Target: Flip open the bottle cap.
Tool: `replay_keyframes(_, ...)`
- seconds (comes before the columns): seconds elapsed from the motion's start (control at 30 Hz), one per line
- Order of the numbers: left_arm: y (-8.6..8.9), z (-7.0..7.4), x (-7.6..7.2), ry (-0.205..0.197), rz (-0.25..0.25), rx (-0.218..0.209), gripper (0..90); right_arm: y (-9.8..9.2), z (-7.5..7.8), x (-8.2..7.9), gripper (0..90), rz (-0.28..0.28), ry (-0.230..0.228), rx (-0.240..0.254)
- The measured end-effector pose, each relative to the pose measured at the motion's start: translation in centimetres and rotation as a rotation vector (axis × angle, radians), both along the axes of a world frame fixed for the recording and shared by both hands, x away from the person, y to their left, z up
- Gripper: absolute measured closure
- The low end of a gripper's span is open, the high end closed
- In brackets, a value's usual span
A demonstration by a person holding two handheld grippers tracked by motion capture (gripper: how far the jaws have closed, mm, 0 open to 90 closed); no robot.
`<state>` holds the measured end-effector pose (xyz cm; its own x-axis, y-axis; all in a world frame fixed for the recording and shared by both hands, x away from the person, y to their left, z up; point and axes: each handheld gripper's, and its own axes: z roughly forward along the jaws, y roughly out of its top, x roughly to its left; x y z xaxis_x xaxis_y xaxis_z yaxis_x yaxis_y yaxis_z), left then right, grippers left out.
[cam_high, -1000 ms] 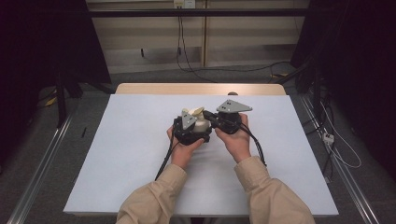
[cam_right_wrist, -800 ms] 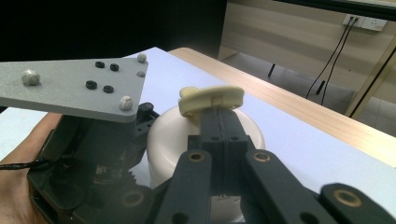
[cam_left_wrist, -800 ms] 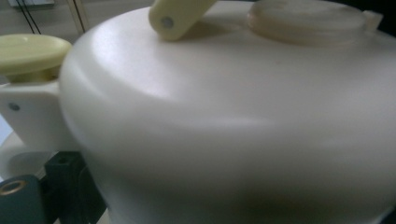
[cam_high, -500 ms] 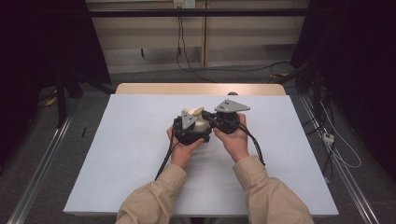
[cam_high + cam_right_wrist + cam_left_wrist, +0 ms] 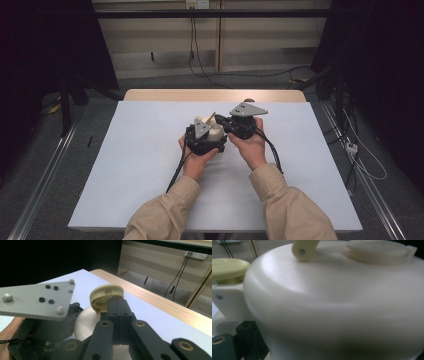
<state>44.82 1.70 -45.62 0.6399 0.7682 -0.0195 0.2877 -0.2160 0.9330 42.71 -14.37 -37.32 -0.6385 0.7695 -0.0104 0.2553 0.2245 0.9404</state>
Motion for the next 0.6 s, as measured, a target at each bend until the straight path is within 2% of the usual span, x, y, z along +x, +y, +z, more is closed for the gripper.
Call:
replay_keyframes(0.17, -0.03, -0.02, -0.01, 0.001, 0.004, -0.005, 5.1, 0.48, 0.08, 0.09, 90.0, 0.009, -0.004, -0.011)
replay_keyframes(0.6, -0.03, -0.02, 0.0, 0.002, 0.003, -0.008, 5.1, 0.83, 0.0, 0.8, 90.0, 0.008, -0.005, 0.0)
